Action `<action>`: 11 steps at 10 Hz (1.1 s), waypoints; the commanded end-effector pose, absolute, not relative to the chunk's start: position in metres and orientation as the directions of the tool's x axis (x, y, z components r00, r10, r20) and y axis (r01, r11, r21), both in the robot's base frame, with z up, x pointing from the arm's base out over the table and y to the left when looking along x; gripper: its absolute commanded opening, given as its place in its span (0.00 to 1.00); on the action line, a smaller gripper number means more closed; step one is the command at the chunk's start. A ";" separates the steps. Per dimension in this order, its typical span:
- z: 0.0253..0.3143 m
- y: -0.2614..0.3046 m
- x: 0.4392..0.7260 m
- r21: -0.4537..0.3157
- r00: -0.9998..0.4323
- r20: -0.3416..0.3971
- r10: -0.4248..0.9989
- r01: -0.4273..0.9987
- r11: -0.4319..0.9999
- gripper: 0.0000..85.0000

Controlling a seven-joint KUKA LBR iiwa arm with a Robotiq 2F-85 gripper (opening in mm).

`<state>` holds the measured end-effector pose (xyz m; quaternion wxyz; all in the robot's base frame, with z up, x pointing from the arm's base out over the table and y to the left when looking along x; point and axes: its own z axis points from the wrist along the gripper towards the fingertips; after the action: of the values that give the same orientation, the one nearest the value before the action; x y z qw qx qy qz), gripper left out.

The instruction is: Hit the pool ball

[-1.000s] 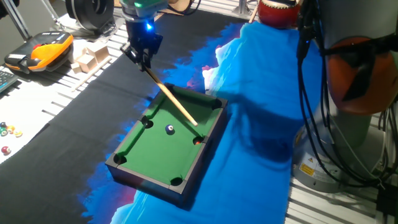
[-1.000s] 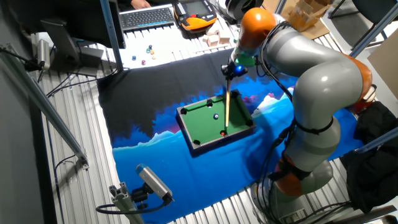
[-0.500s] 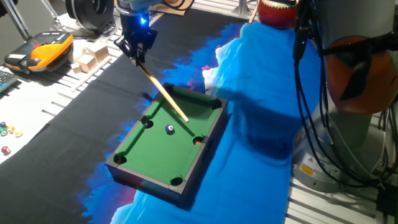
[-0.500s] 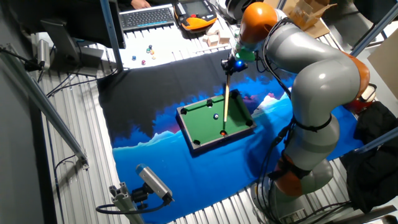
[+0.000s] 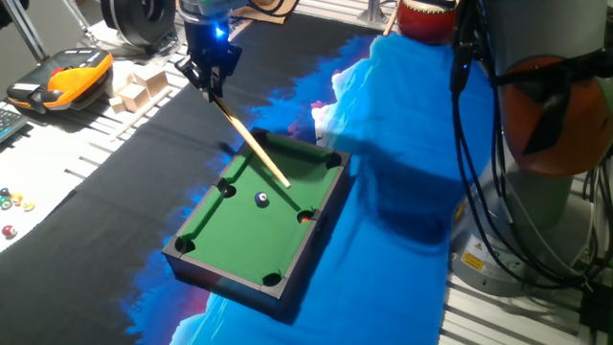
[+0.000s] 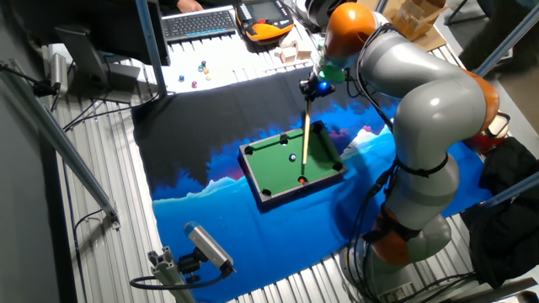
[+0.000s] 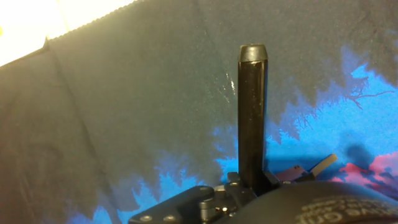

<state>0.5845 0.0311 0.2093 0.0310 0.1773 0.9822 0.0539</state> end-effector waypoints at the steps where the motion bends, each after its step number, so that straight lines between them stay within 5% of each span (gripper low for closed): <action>1: 0.209 0.031 0.585 0.111 -0.937 -0.029 0.349 0.344 0.932 0.00; 7: 0.209 0.031 0.585 0.067 -0.929 -0.157 0.335 0.328 0.942 0.00; 11: 0.209 0.031 0.585 0.064 -0.933 -0.140 0.332 0.326 0.943 0.00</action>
<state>0.5846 0.0311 0.2093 0.0746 0.1673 0.9829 0.0201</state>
